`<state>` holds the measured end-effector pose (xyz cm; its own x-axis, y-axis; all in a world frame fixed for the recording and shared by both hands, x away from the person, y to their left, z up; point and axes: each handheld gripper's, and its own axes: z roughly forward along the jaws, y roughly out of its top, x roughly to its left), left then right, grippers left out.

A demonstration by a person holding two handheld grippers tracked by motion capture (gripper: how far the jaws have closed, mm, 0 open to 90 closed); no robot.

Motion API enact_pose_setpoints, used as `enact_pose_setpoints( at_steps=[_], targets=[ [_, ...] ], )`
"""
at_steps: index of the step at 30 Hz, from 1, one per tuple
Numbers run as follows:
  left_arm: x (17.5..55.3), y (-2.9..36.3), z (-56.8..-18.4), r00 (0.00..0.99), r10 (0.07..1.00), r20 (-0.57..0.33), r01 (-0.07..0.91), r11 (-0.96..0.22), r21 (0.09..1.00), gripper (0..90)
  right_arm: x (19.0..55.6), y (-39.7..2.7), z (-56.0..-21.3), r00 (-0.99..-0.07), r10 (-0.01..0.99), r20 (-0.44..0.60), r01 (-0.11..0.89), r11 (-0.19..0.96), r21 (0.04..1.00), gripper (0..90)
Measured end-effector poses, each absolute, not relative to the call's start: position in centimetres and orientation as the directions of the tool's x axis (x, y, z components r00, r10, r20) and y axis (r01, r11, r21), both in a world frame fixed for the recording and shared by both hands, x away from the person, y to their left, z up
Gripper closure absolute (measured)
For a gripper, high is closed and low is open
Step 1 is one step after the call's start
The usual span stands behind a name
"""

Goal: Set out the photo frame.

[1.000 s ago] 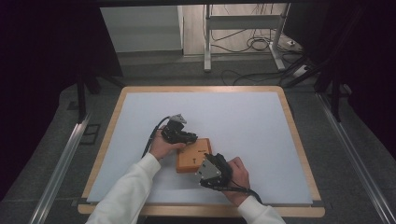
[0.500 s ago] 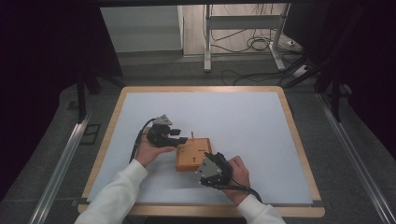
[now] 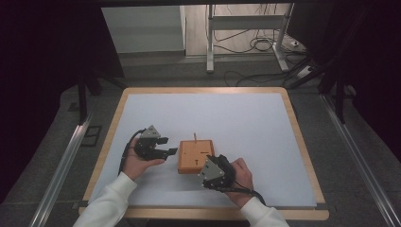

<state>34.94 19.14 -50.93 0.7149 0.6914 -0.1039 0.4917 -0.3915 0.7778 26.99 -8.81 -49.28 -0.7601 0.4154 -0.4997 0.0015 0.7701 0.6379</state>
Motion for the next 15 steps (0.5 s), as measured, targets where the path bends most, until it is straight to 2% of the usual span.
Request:
enact_pose_setpoints(
  at_steps=[8,15],
  targets=[
    [33.6,21.5,-52.2,0.668,0.735,-0.115,0.539,-0.372,0.756,35.2,27.2,-9.2,-48.7,-0.762,0.419,-0.495,0.006,0.768,0.641,42.6],
    [32.9,21.3,-52.4,0.689,0.718,-0.092,0.524,-0.406,0.749,34.8,27.9,-9.0,-47.6,-0.772,0.413,-0.483,0.02,0.775,0.632,44.7]
  ],
)
